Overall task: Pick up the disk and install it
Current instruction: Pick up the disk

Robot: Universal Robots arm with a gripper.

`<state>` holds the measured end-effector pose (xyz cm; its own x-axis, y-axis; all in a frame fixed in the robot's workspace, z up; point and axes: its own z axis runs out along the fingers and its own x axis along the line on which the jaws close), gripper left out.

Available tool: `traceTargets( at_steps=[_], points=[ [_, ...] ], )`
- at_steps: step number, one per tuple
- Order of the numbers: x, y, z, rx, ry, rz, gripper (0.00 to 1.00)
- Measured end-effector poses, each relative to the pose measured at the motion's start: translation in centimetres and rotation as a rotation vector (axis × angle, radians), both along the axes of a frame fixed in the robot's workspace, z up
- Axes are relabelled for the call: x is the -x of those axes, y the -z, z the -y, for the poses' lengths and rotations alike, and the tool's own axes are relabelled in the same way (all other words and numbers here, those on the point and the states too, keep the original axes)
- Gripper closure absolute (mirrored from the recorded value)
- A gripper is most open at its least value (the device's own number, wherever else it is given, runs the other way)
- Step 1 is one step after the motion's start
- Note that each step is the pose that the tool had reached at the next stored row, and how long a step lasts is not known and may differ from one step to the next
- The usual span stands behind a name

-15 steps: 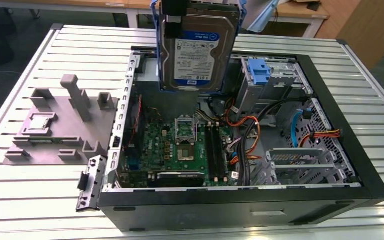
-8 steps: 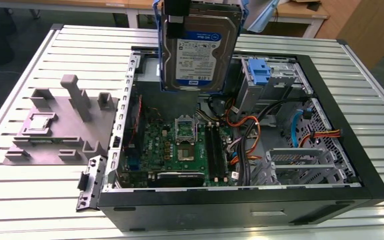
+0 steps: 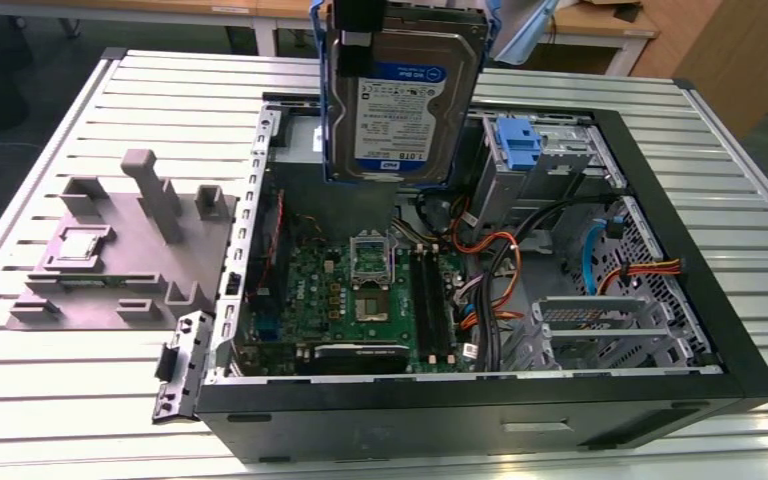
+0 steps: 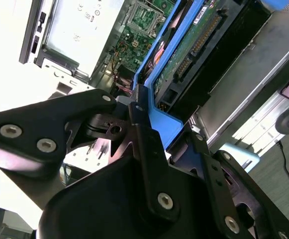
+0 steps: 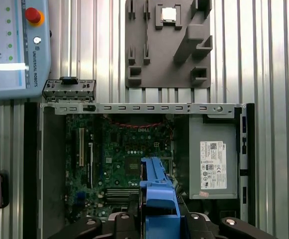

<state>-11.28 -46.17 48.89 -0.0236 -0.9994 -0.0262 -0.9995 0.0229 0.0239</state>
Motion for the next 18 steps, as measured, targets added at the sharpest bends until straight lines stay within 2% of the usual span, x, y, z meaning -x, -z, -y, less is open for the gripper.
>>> traceTargets(
  at_steps=[18],
  points=[
    [-0.65,0.0,0.0,0.0,0.0,0.0,0.63]
  ],
)
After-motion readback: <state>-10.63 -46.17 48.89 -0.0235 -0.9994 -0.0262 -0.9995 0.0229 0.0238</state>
